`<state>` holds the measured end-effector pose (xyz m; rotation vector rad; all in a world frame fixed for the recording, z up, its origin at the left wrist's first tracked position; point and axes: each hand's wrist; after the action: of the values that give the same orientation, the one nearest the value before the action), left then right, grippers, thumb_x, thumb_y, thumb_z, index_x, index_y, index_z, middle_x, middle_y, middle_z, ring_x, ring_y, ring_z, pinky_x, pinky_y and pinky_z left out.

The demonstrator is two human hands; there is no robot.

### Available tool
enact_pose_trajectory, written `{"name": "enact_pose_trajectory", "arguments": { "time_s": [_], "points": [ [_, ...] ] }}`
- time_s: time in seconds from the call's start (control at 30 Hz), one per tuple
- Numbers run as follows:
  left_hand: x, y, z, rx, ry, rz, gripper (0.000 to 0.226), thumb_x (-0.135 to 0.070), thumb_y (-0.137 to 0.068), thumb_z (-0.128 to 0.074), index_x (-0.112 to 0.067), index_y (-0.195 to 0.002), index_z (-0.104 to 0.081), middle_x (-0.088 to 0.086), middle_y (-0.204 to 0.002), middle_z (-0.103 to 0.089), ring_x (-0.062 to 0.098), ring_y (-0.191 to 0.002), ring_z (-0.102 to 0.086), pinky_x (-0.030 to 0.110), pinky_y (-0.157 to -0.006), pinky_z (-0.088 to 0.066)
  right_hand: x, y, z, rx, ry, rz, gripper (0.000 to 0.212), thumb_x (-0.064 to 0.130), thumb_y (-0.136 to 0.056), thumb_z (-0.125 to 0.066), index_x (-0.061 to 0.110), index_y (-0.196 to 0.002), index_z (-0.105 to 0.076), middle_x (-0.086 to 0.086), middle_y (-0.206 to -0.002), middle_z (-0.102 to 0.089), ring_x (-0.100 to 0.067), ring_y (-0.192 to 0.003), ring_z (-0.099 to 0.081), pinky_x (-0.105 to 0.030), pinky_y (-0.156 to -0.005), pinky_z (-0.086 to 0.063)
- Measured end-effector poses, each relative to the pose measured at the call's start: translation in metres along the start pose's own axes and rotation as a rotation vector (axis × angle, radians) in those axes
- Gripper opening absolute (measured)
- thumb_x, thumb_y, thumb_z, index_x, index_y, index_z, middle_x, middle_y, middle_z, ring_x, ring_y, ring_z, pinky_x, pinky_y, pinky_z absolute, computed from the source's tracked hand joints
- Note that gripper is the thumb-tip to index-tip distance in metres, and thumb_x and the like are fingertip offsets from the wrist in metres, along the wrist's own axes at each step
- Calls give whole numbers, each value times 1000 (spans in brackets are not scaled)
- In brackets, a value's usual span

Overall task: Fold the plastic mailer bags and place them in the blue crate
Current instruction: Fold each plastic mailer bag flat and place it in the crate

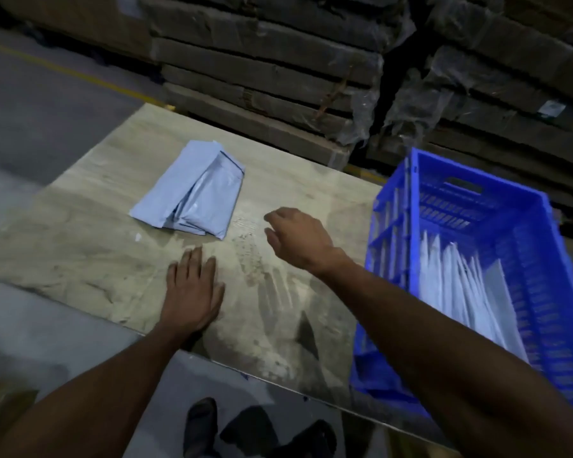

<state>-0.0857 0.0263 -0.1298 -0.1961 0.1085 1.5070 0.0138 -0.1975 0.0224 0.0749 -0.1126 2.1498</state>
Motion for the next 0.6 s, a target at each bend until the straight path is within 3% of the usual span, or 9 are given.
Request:
{"name": "enact_pose_trajectory", "arguments": {
  "time_s": [0.1, 0.2, 0.27, 0.33, 0.37, 0.47, 0.6],
  "points": [
    [2, -5, -3, -3, -4, 43, 69, -50, -94, -41, -7, -147, -51, 27, -158, -38, 44, -146, -36, 61, -117, -25, 13, -28, -42, 105, 8, 145, 28, 19, -88, -52, 3, -108, -63, -19, -107, -65, -42, -103, -59, -49, -77, -53],
    [2, -4, -4, -3, -20, 34, 71, -51, -94, -43, -7, -149, -49, 26, -159, -36, 44, -147, -34, 61, -118, -24, 20, -56, -75, 165, 44, 185, 55, 3, -84, -58, 7, -138, -53, -23, -144, -50, -42, -136, -43, -55, -103, -42],
    [4, -6, -3, 10, -38, 37, 72, -52, -93, -46, -8, -150, -47, 26, -160, -35, 44, -148, -33, 61, -118, -25, 23, -74, -85, 178, 110, 187, 66, 3, -91, -44, 16, -155, -33, -19, -163, -24, -37, -150, -22, -54, -114, -27],
    [4, -7, -3, 18, -33, 47, 73, -52, -93, -46, -8, -151, -46, 26, -161, -34, 44, -148, -32, 61, -117, -25, 23, -94, -91, 151, 154, 216, 68, 11, -95, -19, 25, -161, -16, -15, -168, -7, -35, -154, -9, -53, -116, -21],
    [3, -7, -4, 18, -24, 48, 73, -52, -93, -46, -8, -151, -45, 26, -161, -33, 44, -149, -31, 62, -117, -26, 22, -106, -94, 142, 177, 236, 67, 12, -97, -18, 29, -162, -10, -14, -168, -3, -35, -155, -6, -54, -116, -21],
    [4, -5, -6, 5, -23, 45, 76, -52, -95, -43, -6, -155, -39, 27, -164, -27, 44, -151, -28, 61, -118, -26, 22, -134, -105, 158, 226, 307, 78, 7, -100, -43, 34, -161, -3, -12, -169, 2, -39, -154, 1, -59, -117, -18],
    [3, -4, -5, -2, -31, 64, 79, -54, -99, -41, -5, -159, -29, 26, -167, -19, 41, -154, -21, 60, -119, -24, 18, -135, -111, 235, 248, 340, 86, 6, -97, -54, 33, -161, -3, -15, -168, -7, -41, -153, 7, -61, -119, -7]
  ]
}}
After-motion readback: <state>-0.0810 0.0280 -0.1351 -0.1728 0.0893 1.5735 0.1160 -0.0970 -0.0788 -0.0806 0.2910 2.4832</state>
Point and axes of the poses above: each hand's wrist, its own y-axis away from the middle knuckle, its own z-axis out of the back of the hand, x = y × z
